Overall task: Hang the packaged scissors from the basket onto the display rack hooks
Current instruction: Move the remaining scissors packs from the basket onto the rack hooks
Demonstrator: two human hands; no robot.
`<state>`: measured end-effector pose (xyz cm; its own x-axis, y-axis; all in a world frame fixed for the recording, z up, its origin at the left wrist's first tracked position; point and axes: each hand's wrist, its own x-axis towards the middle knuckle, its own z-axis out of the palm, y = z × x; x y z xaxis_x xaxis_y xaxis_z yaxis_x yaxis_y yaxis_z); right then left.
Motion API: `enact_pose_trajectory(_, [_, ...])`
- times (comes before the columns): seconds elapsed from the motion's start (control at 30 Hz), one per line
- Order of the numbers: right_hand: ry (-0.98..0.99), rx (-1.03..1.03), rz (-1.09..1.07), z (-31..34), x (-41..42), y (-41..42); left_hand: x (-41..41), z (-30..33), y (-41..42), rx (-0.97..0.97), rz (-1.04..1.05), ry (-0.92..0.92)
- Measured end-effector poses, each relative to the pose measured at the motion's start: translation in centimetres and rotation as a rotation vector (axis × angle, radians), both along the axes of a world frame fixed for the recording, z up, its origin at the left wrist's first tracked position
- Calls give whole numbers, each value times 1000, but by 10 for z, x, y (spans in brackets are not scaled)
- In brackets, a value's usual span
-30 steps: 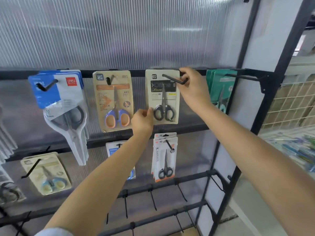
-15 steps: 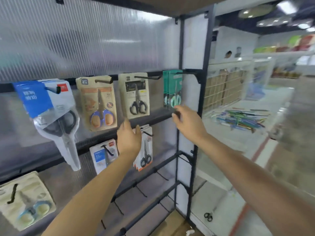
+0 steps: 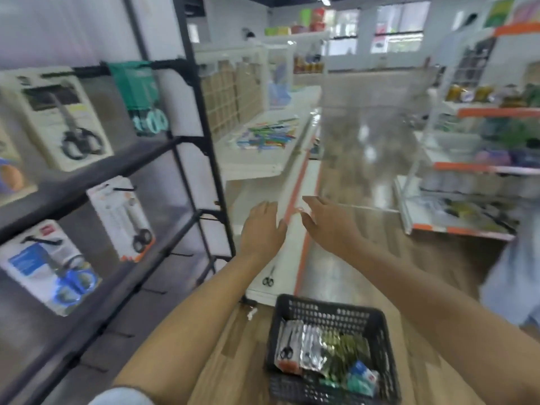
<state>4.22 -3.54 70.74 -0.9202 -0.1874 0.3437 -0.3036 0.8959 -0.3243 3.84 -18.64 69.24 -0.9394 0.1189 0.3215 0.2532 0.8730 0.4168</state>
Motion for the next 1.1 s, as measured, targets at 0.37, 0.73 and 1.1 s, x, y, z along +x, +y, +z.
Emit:
enact_pose_trajectory(0.37, [-311, 1, -306, -138, 41, 136, 6, -127, 101, -139, -278, -333])
enact_pose_trajectory(0.73, [-660, -25, -181, -306, -8, 161, -31, -279, 112, -307, -164, -627])
enact_pose_trajectory(1.1, [-736, -9, -72, -560, -75, 143, -91, -535, 84, -294, -60, -701])
